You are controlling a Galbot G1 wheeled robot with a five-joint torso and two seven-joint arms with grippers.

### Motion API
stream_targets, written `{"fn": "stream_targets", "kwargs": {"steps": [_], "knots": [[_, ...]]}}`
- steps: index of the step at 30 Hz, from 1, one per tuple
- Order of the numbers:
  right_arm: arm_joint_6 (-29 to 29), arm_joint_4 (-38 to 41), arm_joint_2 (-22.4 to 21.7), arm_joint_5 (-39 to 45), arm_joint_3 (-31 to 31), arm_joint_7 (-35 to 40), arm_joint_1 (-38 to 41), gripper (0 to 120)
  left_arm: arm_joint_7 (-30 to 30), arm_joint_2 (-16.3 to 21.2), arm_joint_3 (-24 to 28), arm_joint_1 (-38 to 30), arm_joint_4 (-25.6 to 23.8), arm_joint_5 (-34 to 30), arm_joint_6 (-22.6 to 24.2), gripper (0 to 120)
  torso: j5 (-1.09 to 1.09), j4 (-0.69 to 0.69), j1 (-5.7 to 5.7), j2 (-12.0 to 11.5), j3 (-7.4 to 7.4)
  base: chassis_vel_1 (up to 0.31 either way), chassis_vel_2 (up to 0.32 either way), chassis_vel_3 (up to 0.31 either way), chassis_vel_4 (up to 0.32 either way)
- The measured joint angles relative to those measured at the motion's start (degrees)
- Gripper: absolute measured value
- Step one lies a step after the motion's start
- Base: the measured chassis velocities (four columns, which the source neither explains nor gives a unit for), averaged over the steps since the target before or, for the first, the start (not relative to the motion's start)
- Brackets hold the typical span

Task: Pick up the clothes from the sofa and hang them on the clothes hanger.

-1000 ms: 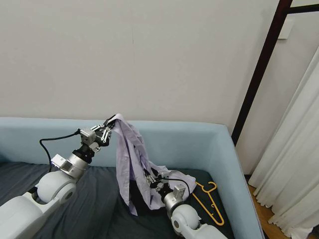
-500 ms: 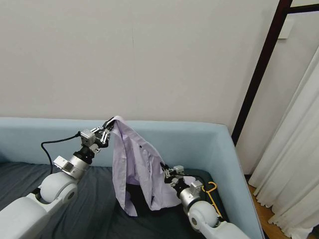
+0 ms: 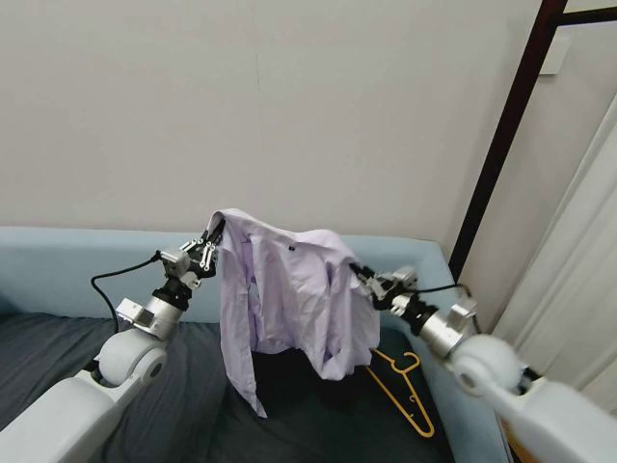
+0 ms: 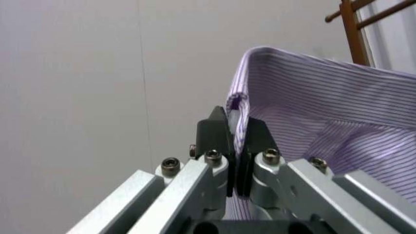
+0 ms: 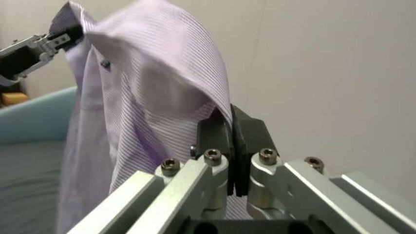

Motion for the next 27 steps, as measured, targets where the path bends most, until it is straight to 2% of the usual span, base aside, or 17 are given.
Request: {"fn": "stream_targets", "kwargs": {"steps": [1, 2, 5, 6, 10, 11, 14, 19, 21, 27], "knots": [[-1.53, 1.81, -3.07, 0.10, 0.80, 1.87, 1.45, 0, -0.14, -0.04, -0.24, -0.76, -0.57, -0.13, 0.33, 0, -0.03, 0.01, 0.00, 0.00, 0.00, 0.000, 0.000, 0.000, 0.000], [-1.53, 1.81, -3.07, 0.10, 0.80, 1.87, 1.45, 0, -0.14, -0.04, -0.24, -0.76, -0.57, -0.13, 0.33, 0, -0.03, 0.01, 0.00, 0.00, 0.00, 0.000, 0.000, 0.000, 0.000], [-7.83, 6.11, -10.70, -2.66, 4.40, 5.17, 3.70, 0, -0.24, 0.33, -0.63, -2.65, -2.69, -0.84, 1.44, 0, -0.02, 0.03, 0.00, 0.00, -0.01, 0.000, 0.000, 0.000, 0.000], [-7.83, 6.11, -10.70, -2.66, 4.40, 5.17, 3.70, 0, -0.24, 0.33, -0.63, -2.65, -2.69, -0.84, 1.44, 0, -0.02, 0.03, 0.00, 0.00, -0.01, 0.000, 0.000, 0.000, 0.000], [-15.94, 9.90, -16.68, -4.39, 6.23, 9.02, 4.63, 0, -0.93, 1.55, -1.73, -3.63, -4.10, -1.18, 2.42, 0, -0.01, 0.01, 0.00, 0.00, -0.01, 0.000, 0.000, 0.000, 0.000], [-15.94, 9.90, -16.68, -4.39, 6.23, 9.02, 4.63, 0, -0.93, 1.55, -1.73, -3.63, -4.10, -1.18, 2.42, 0, -0.01, 0.01, 0.00, 0.00, -0.01, 0.000, 0.000, 0.000, 0.000], [-21.44, 11.28, -18.94, -4.79, 6.47, 11.53, 5.17, 0, -2.35, 2.95, -2.50, -3.72, -5.35, -1.43, 3.09, 0, -0.04, 0.05, 0.00, 0.01, -0.01, 0.000, 0.000, 0.000, 0.000], [-23.51, 12.34, -19.27, -3.40, 6.22, 11.49, 5.31, 0, -3.03, 4.04, -2.55, -1.34, -8.71, -1.33, 3.42, 0, -0.02, 0.04, 0.00, 0.01, -0.01, 0.000, 0.000, 0.000, 0.000], [-23.44, 12.65, -19.25, -2.76, 6.09, 10.99, 5.31, 0, -3.11, 4.06, -2.49, -0.71, -9.31, -1.05, 3.51, 0, -0.02, 0.04, 0.00, 0.01, -0.01, 0.000, 0.000, 0.000, 0.000], [-17.08, 12.38, -18.72, -0.34, 5.59, 6.55, 5.01, 0, -3.11, 3.06, -0.44, 1.34, -9.68, 1.69, 4.05, 0, -0.03, 0.04, 0.00, 0.01, 0.00, 0.000, 0.000, 0.000, 0.000]]}}
